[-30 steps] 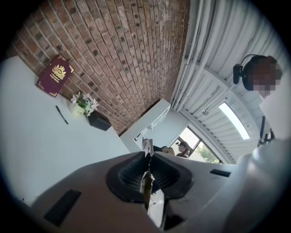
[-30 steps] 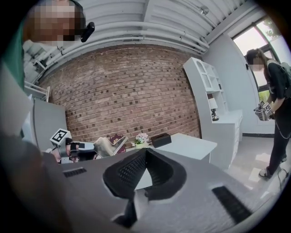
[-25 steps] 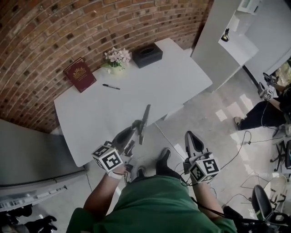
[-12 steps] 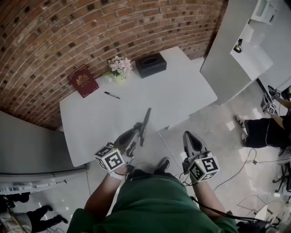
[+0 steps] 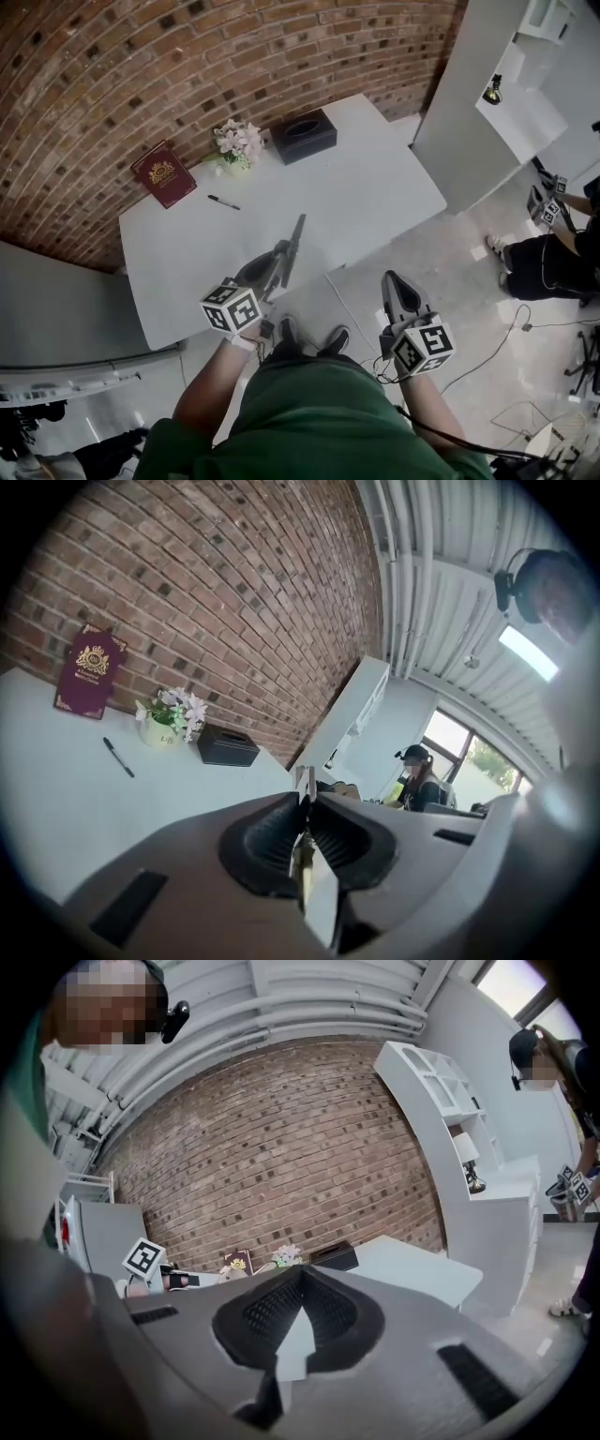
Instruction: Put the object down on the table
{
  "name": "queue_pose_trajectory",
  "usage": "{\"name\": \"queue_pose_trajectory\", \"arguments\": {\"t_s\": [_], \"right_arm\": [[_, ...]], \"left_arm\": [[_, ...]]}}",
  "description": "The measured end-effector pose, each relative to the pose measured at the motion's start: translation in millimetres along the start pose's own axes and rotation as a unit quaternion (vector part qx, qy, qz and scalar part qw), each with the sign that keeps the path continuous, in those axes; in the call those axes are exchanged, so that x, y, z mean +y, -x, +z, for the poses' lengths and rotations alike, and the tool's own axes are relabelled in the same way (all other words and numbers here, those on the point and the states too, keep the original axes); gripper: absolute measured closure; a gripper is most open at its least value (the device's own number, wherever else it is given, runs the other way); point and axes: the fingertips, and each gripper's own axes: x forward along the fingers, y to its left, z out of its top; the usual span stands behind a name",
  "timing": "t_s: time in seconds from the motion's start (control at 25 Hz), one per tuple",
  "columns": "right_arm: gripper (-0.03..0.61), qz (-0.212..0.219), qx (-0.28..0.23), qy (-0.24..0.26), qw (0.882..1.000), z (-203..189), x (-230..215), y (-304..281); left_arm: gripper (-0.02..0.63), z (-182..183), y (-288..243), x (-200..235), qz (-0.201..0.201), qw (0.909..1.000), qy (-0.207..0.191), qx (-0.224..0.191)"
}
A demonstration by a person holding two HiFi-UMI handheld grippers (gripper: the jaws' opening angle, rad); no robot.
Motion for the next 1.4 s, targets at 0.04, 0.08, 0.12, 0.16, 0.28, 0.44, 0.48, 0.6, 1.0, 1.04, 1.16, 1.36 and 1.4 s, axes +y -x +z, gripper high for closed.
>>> {"name": "queue_pose_trajectory", "arguments": {"t_s": [0.04,0.08,0.12,0.16,0.28,0.44,0.48,0.6,1.0,1.04,1.16,1.36,1.4], "right_arm": [[0.575,-0.005,0.0,0.002,1.0,1,-3,-1],[0.575,-0.013,0.001,0.003,1.0,2,-8,-1],[0.575,-0.021,0.001,0.001,1.0,3,-12,-2],[0.575,-0.03,0.003,-0.001,1.0,3,-16,-4],[0.575,-0.044,0.01,-0.006,0.999,1,-21,-13],[0.575,-0.05,0.019,-0.003,0.999,-2,-15,-30],[0.575,-0.052,0.021,-0.003,0.998,-3,-14,-33],[0.575,-0.062,0.026,-0.004,0.998,-5,-11,-39],[0.575,-0.104,0.035,-0.009,0.994,-14,-14,-40],[0.575,-0.107,0.035,-0.01,0.994,-15,-14,-39],[0.575,-0.117,0.036,-0.013,0.992,-17,-14,-37],[0.575,-0.131,0.036,-0.016,0.991,-19,-16,-37],[0.575,-0.133,0.036,-0.016,0.99,-19,-16,-37]], "left_arm": [[0.581,-3,-8,7,0.005,0.9999,-0.008,0.008],[0.581,-5,-16,14,0.01,0.9997,-0.014,0.016],[0.581,-8,-25,21,0.014,0.9994,-0.019,0.025],[0.581,-11,-33,27,0.017,0.999,-0.024,0.035],[0.581,-18,-55,46,0.026,0.9965,-0.046,0.064],[0.581,-28,-81,69,0.035,0.9922,-0.073,0.095],[0.581,-31,-86,74,0.037,0.9908,-0.081,0.102],[0.581,-42,-101,92,0.048,0.9849,-0.108,0.127],[0.581,-70,-146,119,0.052,0.9458,-0.265,0.18],[0.581,-73,-150,120,0.05,0.9422,-0.276,0.183],[0.581,-82,-158,124,0.047,0.9334,-0.298,0.195],[0.581,-93,-166,132,0.042,0.9194,-0.33,0.21],[0.581,-95,-167,133,0.041,0.9174,-0.334,0.212]]}}
